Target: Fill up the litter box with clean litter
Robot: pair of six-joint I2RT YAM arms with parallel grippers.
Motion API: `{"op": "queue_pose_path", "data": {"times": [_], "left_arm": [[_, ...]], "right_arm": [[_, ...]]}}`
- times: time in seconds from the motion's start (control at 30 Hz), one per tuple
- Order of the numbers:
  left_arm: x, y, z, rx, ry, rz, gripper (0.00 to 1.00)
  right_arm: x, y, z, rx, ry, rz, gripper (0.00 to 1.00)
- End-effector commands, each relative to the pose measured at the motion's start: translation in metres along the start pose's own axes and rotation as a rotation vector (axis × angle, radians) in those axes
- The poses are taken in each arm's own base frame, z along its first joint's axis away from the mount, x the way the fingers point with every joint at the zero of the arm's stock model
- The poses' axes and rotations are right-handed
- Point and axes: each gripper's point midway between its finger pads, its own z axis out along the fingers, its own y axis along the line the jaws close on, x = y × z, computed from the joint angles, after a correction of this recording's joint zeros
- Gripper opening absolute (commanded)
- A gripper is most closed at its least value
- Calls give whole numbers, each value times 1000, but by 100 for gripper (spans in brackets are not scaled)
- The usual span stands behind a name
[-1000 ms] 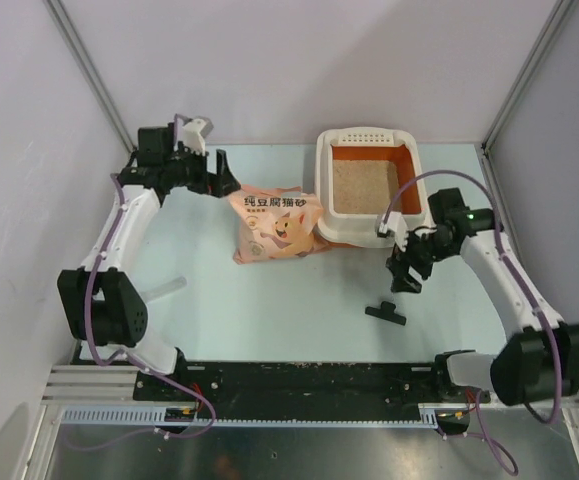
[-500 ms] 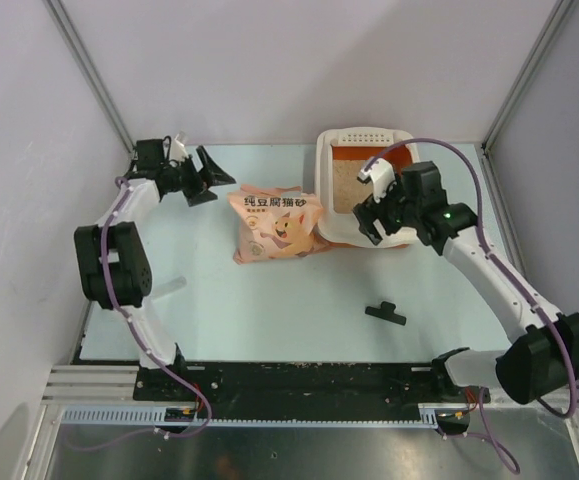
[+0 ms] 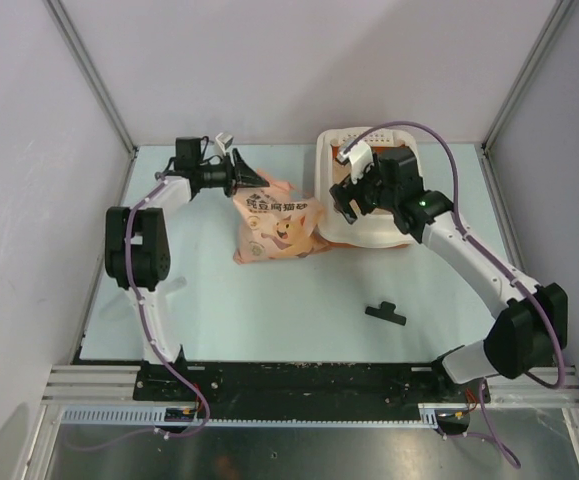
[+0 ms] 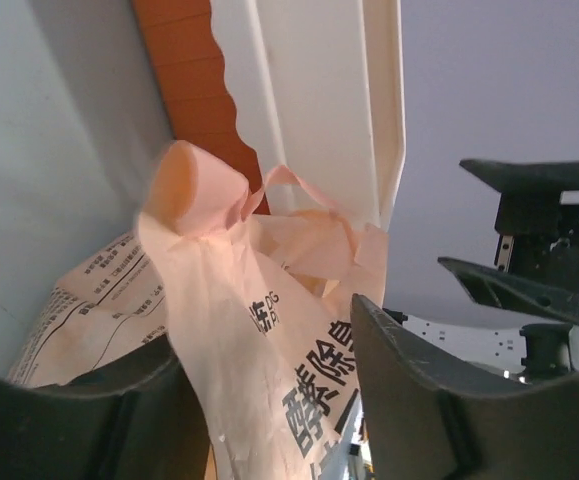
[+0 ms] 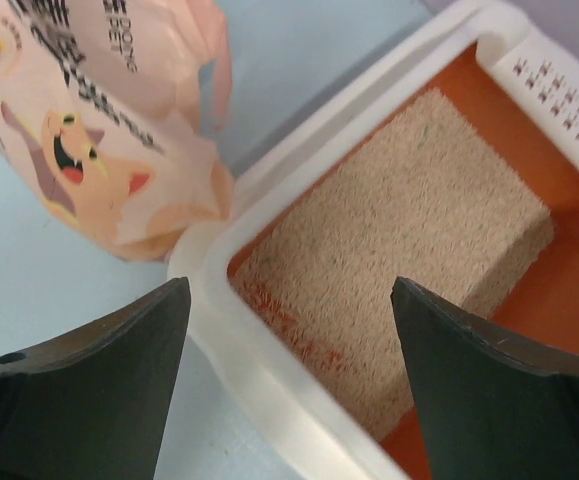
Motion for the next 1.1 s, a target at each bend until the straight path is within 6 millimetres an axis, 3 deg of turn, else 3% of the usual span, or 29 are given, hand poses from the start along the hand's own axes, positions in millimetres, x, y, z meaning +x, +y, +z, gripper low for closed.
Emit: {"op": "queue_pose_path", "data": {"times": [0.0, 0.07, 0.13, 0.17, 0.2, 0.27, 0.3, 0.33, 0.43, 0.57, 0.63, 0.73, 0.77, 0.83, 0.9, 0.93, 1.0, 1.07], "left_arm": [[-19, -64, -24, 101, -44, 188, 52], [-18, -72, -27, 113, -45, 232, 40], [-15, -78, -30, 117, -49, 272, 32], [-13, -80, -31, 120, -48, 282, 23], [-10, -79, -32, 124, -42, 297, 20], [-5, -85, -36, 126, -49, 337, 17], [-2, -83, -37, 123, -49, 339, 16], [0, -90, -40, 125, -56, 363, 14], [8, -86, -42, 118, -55, 372, 13], [15, -84, -45, 114, -55, 378, 13], [15, -84, -47, 111, -61, 382, 13], [14, -86, -52, 107, -73, 392, 13], [13, -87, -53, 106, -78, 397, 13], [10, -87, -58, 101, -91, 400, 13], [9, -91, -59, 102, -97, 429, 14], [2, -90, -70, 88, -128, 442, 15], [0, -89, -75, 78, -143, 486, 15], [-2, -92, -85, 61, -173, 562, 26]], "right_arm": [[-56, -8, 16, -23, -162, -41, 87], [-69, -3, 21, -72, -192, -52, 87], [-65, 8, 38, -147, -183, -39, 87], [-67, 9, 44, -162, -184, -27, 87], [-78, 10, 45, -187, -207, -11, 87], [-75, 14, 65, -240, -189, 27, 87], [-91, 20, 64, -294, -225, 46, 87], [-85, 22, 78, -329, -213, 66, 87], [-103, 37, 83, -438, -264, 66, 88], [-97, 49, 110, -499, -247, 56, 88], [-100, 52, 114, -527, -245, 41, 87], [-88, 61, 120, -593, -196, 48, 76], [-93, 61, 118, -598, -206, 27, 68], [-87, 67, 117, -631, -180, 32, 63], [-88, 70, 116, -642, -186, -1, 48], [-86, 72, 115, -644, -180, -15, 42], [-94, 74, 116, -618, -202, -97, 18], [-106, 76, 114, -605, -229, -149, 2]]}}
